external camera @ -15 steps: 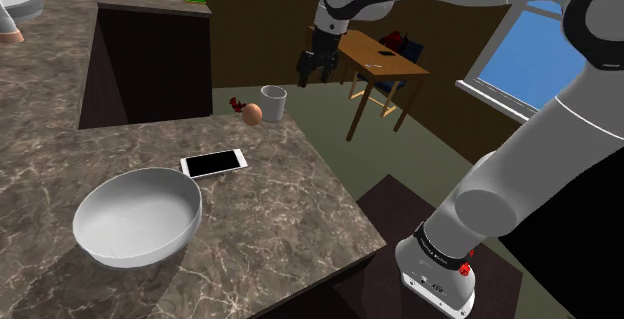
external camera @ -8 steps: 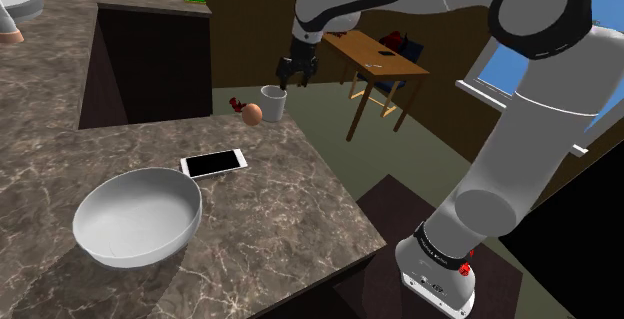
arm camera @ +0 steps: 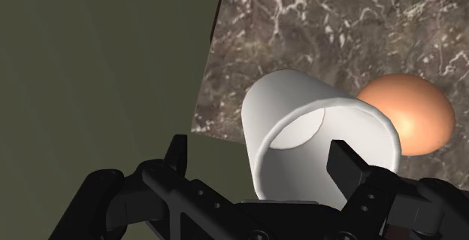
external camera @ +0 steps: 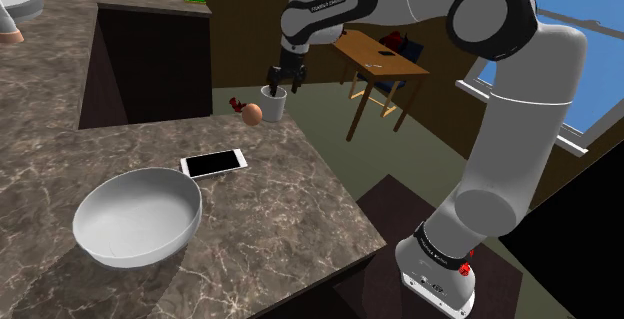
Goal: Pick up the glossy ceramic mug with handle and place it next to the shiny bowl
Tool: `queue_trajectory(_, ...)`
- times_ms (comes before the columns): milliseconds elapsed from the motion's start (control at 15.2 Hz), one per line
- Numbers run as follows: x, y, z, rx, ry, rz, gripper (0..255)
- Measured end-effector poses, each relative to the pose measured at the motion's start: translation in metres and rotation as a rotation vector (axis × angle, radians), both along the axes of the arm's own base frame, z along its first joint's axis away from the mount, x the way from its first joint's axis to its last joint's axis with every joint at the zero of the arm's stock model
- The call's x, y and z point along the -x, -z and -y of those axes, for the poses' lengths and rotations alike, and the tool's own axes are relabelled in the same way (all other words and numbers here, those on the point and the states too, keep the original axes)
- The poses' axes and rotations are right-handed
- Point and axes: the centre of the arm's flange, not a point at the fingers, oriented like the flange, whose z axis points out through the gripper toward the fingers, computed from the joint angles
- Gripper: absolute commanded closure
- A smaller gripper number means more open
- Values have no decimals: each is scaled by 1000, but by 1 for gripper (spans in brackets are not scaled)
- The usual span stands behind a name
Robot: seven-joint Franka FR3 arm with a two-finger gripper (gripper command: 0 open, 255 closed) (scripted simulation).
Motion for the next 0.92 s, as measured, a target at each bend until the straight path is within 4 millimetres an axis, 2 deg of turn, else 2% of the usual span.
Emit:
queue_trajectory(264,-1,17,-2,0,0,0,0)
queue_trajectory(660,-2,19,-1,0,0,0,0)
queue_trajectory(726,-2,19,-1,0,0,0,255)
queue_trajectory(924,-2,19,-1,0,0,0,255)
